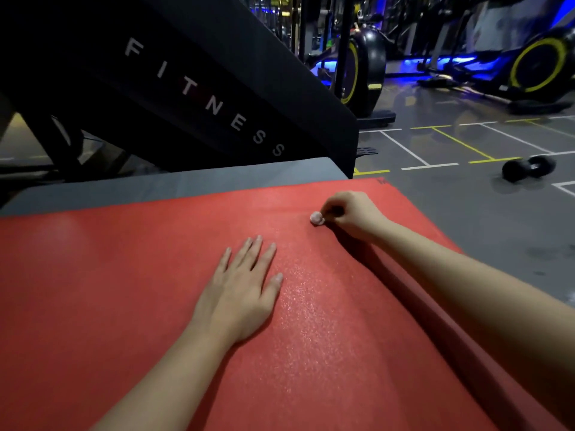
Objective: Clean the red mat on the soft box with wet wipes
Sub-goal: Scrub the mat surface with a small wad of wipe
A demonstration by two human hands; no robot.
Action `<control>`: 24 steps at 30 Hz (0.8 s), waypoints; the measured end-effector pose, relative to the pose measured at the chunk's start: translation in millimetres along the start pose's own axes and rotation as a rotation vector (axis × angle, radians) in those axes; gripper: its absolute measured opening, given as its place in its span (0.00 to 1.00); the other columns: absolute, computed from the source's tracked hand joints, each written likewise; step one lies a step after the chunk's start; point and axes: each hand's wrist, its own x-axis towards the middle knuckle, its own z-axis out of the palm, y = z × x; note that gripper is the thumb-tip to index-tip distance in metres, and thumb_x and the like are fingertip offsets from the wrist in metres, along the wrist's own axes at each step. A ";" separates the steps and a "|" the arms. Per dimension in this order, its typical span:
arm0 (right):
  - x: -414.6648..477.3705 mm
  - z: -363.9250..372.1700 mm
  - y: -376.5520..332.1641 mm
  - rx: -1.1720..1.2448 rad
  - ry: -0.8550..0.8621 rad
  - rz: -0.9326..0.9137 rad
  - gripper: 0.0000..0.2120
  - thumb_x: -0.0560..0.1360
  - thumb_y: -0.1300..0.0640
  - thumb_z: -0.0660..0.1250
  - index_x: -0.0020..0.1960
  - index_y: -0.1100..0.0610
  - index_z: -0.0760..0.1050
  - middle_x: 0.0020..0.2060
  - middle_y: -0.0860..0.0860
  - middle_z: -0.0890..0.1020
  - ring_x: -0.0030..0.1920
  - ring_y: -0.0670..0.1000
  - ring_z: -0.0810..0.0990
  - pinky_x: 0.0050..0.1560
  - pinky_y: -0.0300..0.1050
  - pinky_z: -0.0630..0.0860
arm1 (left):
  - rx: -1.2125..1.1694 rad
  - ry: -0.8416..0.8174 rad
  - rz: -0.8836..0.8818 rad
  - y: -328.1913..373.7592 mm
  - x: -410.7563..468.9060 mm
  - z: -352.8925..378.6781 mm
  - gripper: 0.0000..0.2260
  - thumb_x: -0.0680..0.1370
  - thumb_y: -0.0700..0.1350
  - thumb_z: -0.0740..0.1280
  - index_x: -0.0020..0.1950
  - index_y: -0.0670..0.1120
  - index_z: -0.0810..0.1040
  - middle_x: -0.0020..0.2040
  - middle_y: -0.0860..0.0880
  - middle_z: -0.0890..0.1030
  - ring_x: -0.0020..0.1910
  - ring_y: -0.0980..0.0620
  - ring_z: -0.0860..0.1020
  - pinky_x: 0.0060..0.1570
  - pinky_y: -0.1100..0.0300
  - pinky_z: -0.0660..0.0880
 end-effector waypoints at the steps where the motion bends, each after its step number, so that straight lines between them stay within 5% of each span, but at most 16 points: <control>1: 15.7 6.3 -1.1 -0.014 0.019 0.027 0.04 0.72 0.60 0.72 0.46 0.55 0.84 0.41 0.51 0.84 0.43 0.49 0.79 0.40 0.39 0.65 | 0.002 -0.003 -0.002 0.2 -0.7 -0.9 0.36 0.77 0.66 0.34 0.84 0.57 0.46 0.84 0.55 0.44 0.81 0.59 0.40 0.81 0.51 0.40; 4: 53.0 18.1 -3.9 -0.001 0.087 0.113 0.05 0.72 0.63 0.70 0.44 0.57 0.84 0.40 0.53 0.84 0.45 0.53 0.81 0.39 0.39 0.68 | 0.012 -0.001 0.001 -0.3 -0.7 -1.8 0.35 0.77 0.66 0.34 0.84 0.58 0.46 0.84 0.55 0.44 0.81 0.59 0.39 0.81 0.52 0.40; 8: 72.7 16.4 -6.0 0.049 0.077 0.187 0.08 0.74 0.67 0.66 0.45 0.62 0.84 0.36 0.49 0.79 0.40 0.43 0.76 0.32 0.23 0.63 | -0.006 0.013 0.001 -0.7 -0.7 -0.3 0.35 0.77 0.66 0.35 0.84 0.58 0.48 0.84 0.55 0.46 0.81 0.59 0.41 0.81 0.51 0.41; 10: 73.9 12.6 -2.8 0.018 0.017 0.190 0.03 0.74 0.62 0.70 0.45 0.59 0.83 0.39 0.51 0.81 0.41 0.47 0.77 0.33 0.26 0.64 | 0.005 0.004 -0.004 0.0 -1.9 -1.0 0.34 0.78 0.66 0.35 0.84 0.58 0.46 0.84 0.55 0.45 0.81 0.59 0.40 0.81 0.51 0.41; 15: 56.0 -8.2 2.5 -0.060 -0.247 0.110 0.15 0.71 0.40 0.74 0.45 0.52 0.84 0.38 0.48 0.82 0.41 0.49 0.79 0.41 0.43 0.74 | -0.005 0.005 -0.007 2.1 -3.4 -4.1 0.35 0.77 0.66 0.34 0.84 0.57 0.47 0.84 0.54 0.45 0.82 0.58 0.40 0.81 0.51 0.40; 19: 73.9 -0.4 -0.4 -0.163 -0.130 0.086 0.05 0.75 0.58 0.71 0.48 0.59 0.83 0.39 0.50 0.81 0.43 0.50 0.80 0.38 0.38 0.67 | -0.013 0.010 -0.006 1.9 -3.3 -2.7 0.34 0.78 0.66 0.35 0.84 0.58 0.47 0.84 0.55 0.45 0.81 0.59 0.40 0.81 0.51 0.41; 21: 84.7 6.1 -7.5 -0.084 -0.053 0.142 0.05 0.74 0.66 0.65 0.46 0.63 0.80 0.33 0.48 0.78 0.32 0.38 0.77 0.30 0.29 0.65 | -0.011 0.008 -0.006 0.3 -2.8 -2.9 0.34 0.78 0.66 0.35 0.84 0.58 0.47 0.84 0.55 0.44 0.81 0.60 0.40 0.81 0.51 0.41; 24: 91.5 2.8 -4.1 0.091 0.089 0.321 0.03 0.75 0.66 0.61 0.46 0.63 0.73 0.33 0.52 0.72 0.21 0.36 0.71 0.24 0.28 0.67 | -0.018 0.010 -0.001 0.1 -1.8 -3.6 0.35 0.77 0.67 0.36 0.84 0.58 0.48 0.84 0.55 0.45 0.81 0.60 0.41 0.81 0.52 0.41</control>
